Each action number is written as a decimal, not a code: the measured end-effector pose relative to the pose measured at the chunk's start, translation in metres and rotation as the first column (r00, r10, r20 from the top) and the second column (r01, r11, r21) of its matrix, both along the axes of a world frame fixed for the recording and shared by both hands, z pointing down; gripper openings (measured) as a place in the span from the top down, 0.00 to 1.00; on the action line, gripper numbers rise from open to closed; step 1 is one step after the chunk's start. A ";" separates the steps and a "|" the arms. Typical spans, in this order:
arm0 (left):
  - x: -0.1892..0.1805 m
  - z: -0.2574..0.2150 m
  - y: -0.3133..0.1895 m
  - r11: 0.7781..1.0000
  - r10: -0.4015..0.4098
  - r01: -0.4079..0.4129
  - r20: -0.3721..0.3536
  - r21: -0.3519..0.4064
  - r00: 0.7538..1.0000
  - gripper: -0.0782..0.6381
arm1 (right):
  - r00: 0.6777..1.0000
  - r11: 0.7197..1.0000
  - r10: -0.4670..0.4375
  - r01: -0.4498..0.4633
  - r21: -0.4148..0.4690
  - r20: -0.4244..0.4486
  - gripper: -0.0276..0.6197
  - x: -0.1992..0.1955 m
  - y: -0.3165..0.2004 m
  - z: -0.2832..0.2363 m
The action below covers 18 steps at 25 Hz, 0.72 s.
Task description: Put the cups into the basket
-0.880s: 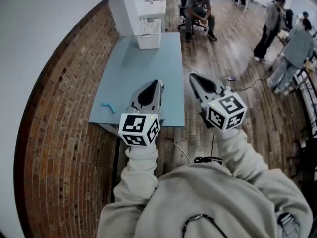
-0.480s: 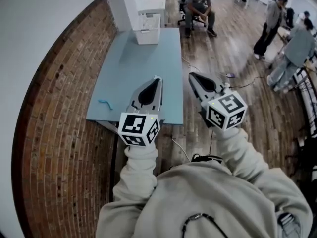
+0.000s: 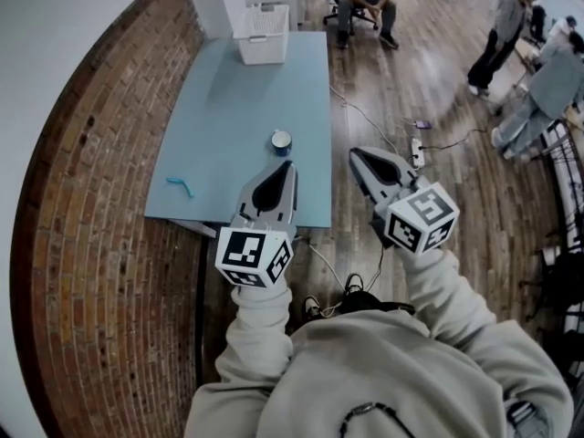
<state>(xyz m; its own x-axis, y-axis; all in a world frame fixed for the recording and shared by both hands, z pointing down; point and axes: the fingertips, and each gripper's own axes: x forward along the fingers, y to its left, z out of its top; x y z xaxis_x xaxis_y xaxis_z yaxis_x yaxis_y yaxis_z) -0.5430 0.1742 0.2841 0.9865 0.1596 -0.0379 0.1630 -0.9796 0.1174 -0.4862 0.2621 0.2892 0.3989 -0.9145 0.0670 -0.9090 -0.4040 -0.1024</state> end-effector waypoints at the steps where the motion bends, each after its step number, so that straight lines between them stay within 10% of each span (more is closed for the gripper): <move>1: 0.006 0.009 0.002 1.000 -0.005 0.005 0.016 -0.009 1.000 0.90 | 1.000 1.000 -0.010 0.010 -0.005 0.015 0.95 0.005 0.003 0.009; 18: 0.142 -0.007 0.070 0.997 -0.053 0.052 0.008 0.059 0.999 0.90 | 0.994 0.997 -0.055 0.049 0.062 0.100 0.95 0.131 0.086 0.024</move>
<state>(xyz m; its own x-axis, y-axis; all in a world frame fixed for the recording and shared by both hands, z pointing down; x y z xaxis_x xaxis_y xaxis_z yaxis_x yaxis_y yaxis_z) -0.4011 0.2440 0.2771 0.9938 0.1091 -0.0204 0.1102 -0.9920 0.0609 -0.3557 0.3483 0.3133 0.3449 -0.9373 0.0493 -0.9123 -0.3471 -0.2175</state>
